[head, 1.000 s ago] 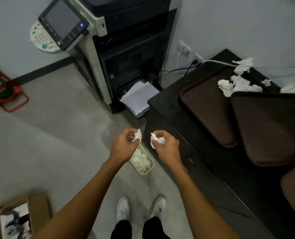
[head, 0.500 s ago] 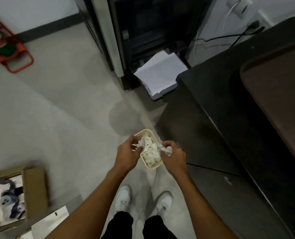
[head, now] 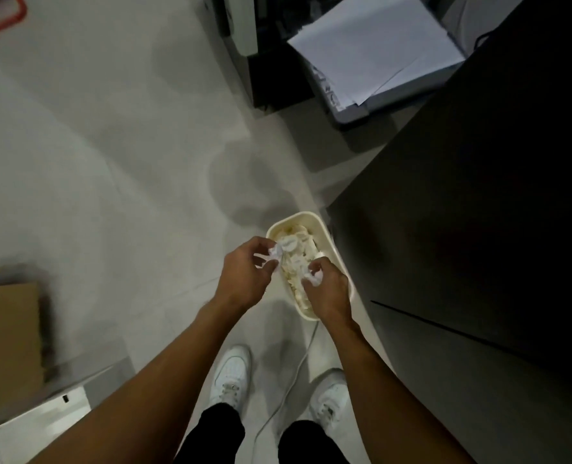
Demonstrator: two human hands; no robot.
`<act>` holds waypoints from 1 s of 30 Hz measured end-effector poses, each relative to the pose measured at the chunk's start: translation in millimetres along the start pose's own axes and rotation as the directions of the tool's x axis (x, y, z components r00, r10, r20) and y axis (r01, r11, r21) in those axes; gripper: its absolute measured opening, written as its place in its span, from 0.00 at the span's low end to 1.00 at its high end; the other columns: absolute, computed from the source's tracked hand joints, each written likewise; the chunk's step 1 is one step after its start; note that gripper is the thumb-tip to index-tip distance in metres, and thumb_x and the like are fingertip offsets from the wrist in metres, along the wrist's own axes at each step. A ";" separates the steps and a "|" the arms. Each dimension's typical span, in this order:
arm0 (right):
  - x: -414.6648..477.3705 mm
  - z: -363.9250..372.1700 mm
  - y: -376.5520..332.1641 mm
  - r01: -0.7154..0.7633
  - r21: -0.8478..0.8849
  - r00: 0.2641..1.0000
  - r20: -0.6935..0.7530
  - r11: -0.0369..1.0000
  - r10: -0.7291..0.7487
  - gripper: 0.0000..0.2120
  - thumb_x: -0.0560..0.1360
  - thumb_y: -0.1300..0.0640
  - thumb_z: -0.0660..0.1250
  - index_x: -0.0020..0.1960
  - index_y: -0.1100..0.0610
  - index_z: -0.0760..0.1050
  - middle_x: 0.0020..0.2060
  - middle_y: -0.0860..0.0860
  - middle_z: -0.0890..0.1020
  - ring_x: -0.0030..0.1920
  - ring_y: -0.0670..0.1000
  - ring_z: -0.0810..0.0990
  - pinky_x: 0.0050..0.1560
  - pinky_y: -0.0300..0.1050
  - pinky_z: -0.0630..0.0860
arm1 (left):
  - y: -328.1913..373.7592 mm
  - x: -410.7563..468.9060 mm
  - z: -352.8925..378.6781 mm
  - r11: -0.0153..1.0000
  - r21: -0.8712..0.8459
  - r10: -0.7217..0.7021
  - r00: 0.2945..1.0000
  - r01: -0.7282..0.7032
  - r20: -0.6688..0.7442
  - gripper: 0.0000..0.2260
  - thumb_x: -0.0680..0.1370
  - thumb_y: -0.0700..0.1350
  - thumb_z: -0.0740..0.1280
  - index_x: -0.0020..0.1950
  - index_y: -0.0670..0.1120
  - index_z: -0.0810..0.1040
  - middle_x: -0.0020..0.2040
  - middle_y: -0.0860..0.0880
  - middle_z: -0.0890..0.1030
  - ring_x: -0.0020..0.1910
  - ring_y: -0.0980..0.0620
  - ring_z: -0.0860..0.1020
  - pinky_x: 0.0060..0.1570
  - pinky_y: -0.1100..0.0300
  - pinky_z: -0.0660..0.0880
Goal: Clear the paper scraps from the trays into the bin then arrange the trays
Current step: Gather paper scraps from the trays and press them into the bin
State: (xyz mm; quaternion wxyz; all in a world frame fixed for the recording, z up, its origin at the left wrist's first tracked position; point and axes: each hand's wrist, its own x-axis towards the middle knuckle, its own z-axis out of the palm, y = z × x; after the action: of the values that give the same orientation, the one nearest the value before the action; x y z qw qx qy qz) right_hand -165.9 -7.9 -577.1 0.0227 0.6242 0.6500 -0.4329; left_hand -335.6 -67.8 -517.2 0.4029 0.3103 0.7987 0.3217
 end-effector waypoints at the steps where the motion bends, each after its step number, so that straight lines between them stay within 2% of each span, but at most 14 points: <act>1: 8.8 9.9 3.9 0.007 -0.045 1.000 0.010 0.999 -0.006 0.12 0.77 0.53 0.75 0.58 0.50 0.78 0.59 0.51 0.81 0.59 0.53 0.81 0.61 0.49 0.81 | -7.7 2.3 0.8 1.000 -0.001 0.003 1.000 -0.003 -0.004 0.07 0.77 0.44 0.74 0.54 0.50 0.82 0.50 0.56 0.84 0.45 0.55 0.82 0.34 0.71 0.75; 5: 30.1 40.1 15.3 -0.003 -0.134 0.998 0.065 0.991 0.012 0.16 0.81 0.49 0.69 0.65 0.56 0.78 0.65 0.54 0.79 0.65 0.57 0.78 0.70 0.50 0.72 | -33.7 9.0 -0.7 0.999 0.014 0.030 0.999 -0.030 -0.023 0.07 0.77 0.46 0.74 0.54 0.52 0.82 0.51 0.59 0.84 0.45 0.58 0.82 0.38 0.70 0.77; 8: 33.5 52.9 24.2 -0.058 -0.151 0.980 0.181 0.987 0.085 0.21 0.84 0.44 0.60 0.68 0.57 0.78 0.64 0.55 0.81 0.65 0.57 0.78 0.69 0.51 0.72 | -45.2 9.9 -1.3 1.000 0.023 0.020 1.000 -0.020 -0.018 0.08 0.77 0.46 0.75 0.55 0.52 0.82 0.52 0.59 0.83 0.46 0.58 0.82 0.39 0.68 0.78; 11: 31.3 51.8 29.5 -0.099 -0.099 0.959 0.257 0.990 0.122 0.20 0.85 0.46 0.57 0.69 0.55 0.77 0.64 0.54 0.81 0.66 0.58 0.78 0.68 0.51 0.72 | -49.2 8.1 -1.4 1.000 0.016 0.007 1.000 -0.006 -0.014 0.08 0.77 0.45 0.75 0.55 0.52 0.82 0.51 0.60 0.83 0.46 0.56 0.82 0.38 0.67 0.78; 13: 26.4 44.3 30.2 -0.116 -0.023 0.973 0.200 0.993 0.119 0.19 0.85 0.47 0.58 0.70 0.53 0.77 0.68 0.53 0.79 0.69 0.57 0.75 0.69 0.49 0.71 | -47.7 6.6 -0.8 1.000 0.012 0.000 1.000 0.000 -0.011 0.07 0.77 0.46 0.74 0.55 0.52 0.82 0.51 0.61 0.83 0.46 0.56 0.82 0.36 0.67 0.78; 16: 11.5 26.7 34.2 -0.068 0.082 0.998 0.000 0.994 0.069 0.17 0.82 0.47 0.65 0.69 0.50 0.77 0.68 0.51 0.77 0.70 0.54 0.72 0.67 0.45 0.70 | -40.9 4.8 4.5 1.000 0.003 0.006 1.000 -0.006 0.007 0.08 0.78 0.45 0.74 0.56 0.50 0.82 0.51 0.58 0.83 0.46 0.55 0.81 0.33 0.70 0.76; 18: -0.3 14.2 39.2 0.026 0.036 0.990 -0.140 0.999 -0.021 0.18 0.80 0.47 0.68 0.68 0.50 0.77 0.67 0.50 0.77 0.68 0.52 0.72 0.66 0.44 0.71 | -36.2 5.4 10.4 1.000 0.002 0.011 1.000 -0.011 0.025 0.08 0.77 0.45 0.74 0.56 0.50 0.82 0.51 0.56 0.83 0.46 0.54 0.82 0.33 0.70 0.76; 20: -8.4 5.6 46.9 0.084 -0.067 0.969 -0.226 0.994 -0.098 0.25 0.77 0.41 0.68 0.71 0.50 0.73 0.68 0.50 0.74 0.69 0.51 0.70 0.68 0.49 0.74 | -34.7 8.8 18.4 0.999 0.028 0.022 0.999 -0.024 0.049 0.08 0.77 0.45 0.74 0.56 0.52 0.82 0.51 0.56 0.84 0.46 0.55 0.82 0.37 0.69 0.76; 21: -10.4 3.0 51.2 0.087 -0.120 0.968 -0.226 0.989 -0.112 0.31 0.76 0.37 0.66 0.74 0.49 0.69 0.71 0.50 0.72 0.71 0.52 0.68 0.70 0.52 0.73 | -34.7 10.9 22.9 0.999 0.044 0.026 0.998 -0.029 0.063 0.09 0.77 0.45 0.74 0.56 0.53 0.82 0.51 0.56 0.83 0.46 0.55 0.82 0.39 0.68 0.76; 23: -13.1 -0.5 58.4 0.059 -0.155 0.989 -0.127 0.986 -0.079 0.40 0.74 0.31 0.65 0.80 0.48 0.60 0.78 0.51 0.64 0.77 0.55 0.63 0.75 0.58 0.67 | -35.1 16.0 33.0 0.996 0.079 0.043 0.995 -0.050 0.088 0.09 0.77 0.46 0.74 0.57 0.52 0.82 0.51 0.55 0.83 0.45 0.56 0.82 0.42 0.65 0.78; 26: -14.7 -4.8 66.4 0.072 -0.183 0.997 0.052 0.981 -0.064 0.48 0.74 0.31 0.67 0.83 0.48 0.49 0.83 0.49 0.52 0.82 0.56 0.54 0.79 0.60 0.59 | -35.0 25.2 50.9 0.979 0.157 0.108 0.985 -0.129 0.133 0.11 0.78 0.44 0.73 0.60 0.50 0.83 0.53 0.53 0.84 0.44 0.55 0.81 0.43 0.65 0.78; 28: -12.7 -9.6 71.8 0.094 -0.166 0.994 0.062 0.982 -0.085 0.49 0.74 0.33 0.70 0.84 0.48 0.48 0.83 0.48 0.52 0.82 0.54 0.54 0.80 0.58 0.59 | -35.2 32.9 64.5 0.954 0.224 0.161 0.970 -0.200 0.181 0.11 0.79 0.44 0.71 0.61 0.48 0.83 0.54 0.51 0.84 0.45 0.55 0.80 0.45 0.66 0.75; 30: -11.3 -12.1 77.6 0.100 -0.140 0.994 0.062 0.985 -0.092 0.49 0.74 0.35 0.72 0.84 0.48 0.48 0.83 0.47 0.54 0.82 0.53 0.55 0.79 0.53 0.57 | -37.5 39.8 79.5 0.902 0.321 0.215 0.944 -0.290 0.249 0.11 0.80 0.45 0.69 0.62 0.49 0.83 0.56 0.49 0.84 0.49 0.51 0.81 0.49 0.59 0.77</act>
State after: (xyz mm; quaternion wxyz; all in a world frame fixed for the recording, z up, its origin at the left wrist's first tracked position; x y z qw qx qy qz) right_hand -92.8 -21.6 -604.6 0.0642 0.5768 0.7077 -0.4029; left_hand -296.6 -39.3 -600.7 0.3764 0.5105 0.7497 0.1888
